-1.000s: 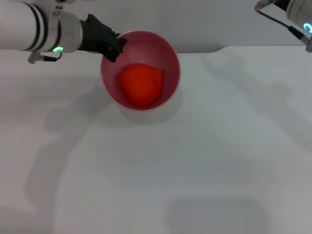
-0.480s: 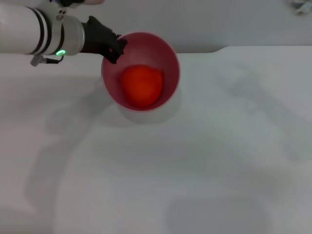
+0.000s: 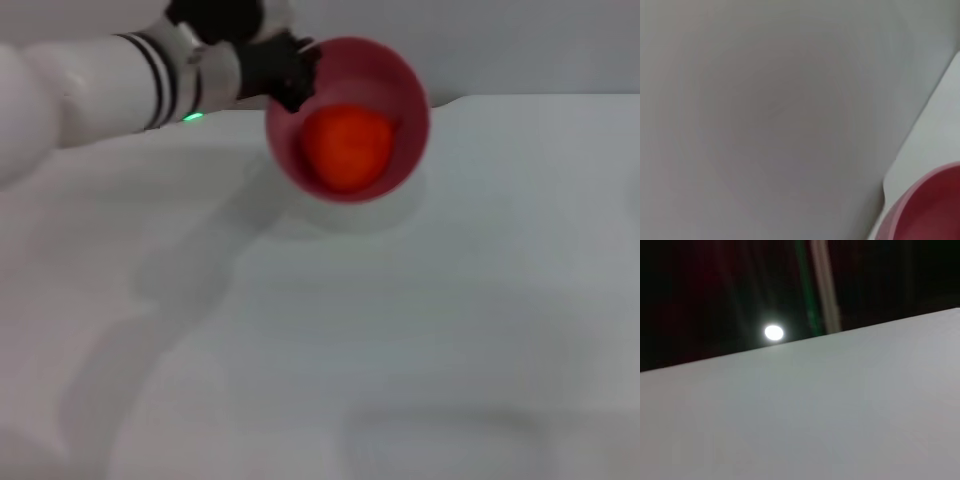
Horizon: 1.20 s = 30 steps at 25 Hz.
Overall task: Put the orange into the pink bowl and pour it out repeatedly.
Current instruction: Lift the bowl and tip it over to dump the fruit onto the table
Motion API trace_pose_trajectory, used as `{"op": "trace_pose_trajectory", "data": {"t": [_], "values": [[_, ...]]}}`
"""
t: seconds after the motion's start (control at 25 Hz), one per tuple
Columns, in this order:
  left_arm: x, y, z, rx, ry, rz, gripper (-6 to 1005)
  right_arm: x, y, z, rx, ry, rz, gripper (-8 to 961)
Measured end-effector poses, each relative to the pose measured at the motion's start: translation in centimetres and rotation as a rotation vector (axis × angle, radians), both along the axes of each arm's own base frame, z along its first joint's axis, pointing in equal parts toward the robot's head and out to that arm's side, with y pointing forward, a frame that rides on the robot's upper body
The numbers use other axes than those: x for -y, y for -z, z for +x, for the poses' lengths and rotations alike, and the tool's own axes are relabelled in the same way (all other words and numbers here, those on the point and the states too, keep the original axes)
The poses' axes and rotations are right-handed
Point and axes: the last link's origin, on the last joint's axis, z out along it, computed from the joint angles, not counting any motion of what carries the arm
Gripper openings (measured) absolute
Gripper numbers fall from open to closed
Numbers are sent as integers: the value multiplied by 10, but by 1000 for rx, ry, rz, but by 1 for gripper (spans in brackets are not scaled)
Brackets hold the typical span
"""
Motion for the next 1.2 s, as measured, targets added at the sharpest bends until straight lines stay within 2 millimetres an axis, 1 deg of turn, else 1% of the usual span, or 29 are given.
{"op": "trace_pose_trajectory", "data": {"t": [0.08,0.2,0.28,0.32,0.44,0.52,0.56,0.64,0.72,0.8,0.88,1.2], "values": [[2,6,8,-24,61,30,40,4,-3,10,-31,30,15,574],[4,13,14,-72,140,77,40,9,-3,21,-52,61,16,572],[7,17,17,-99,203,121,40,10,-3,24,-55,69,12,572],[7,17,17,-99,203,121,40,11,-3,25,-56,72,10,572],[16,21,22,-104,331,233,40,12,-3,27,-60,77,3,572],[16,21,22,-104,331,233,40,12,-3,27,-63,75,-2,573],[31,23,24,-89,433,328,40,12,-3,27,-65,73,-4,573],[38,23,26,-77,486,383,40,11,-3,26,-68,68,-8,573],[38,23,26,-77,486,383,40,9,-2,25,-68,61,-13,573],[45,22,26,-57,530,441,40,7,-2,22,-67,53,-19,573],[48,24,24,-51,538,449,40,5,-2,19,-65,43,-23,573],[52,24,23,-47,547,464,40,0,-2,15,-62,28,-32,574]]}}
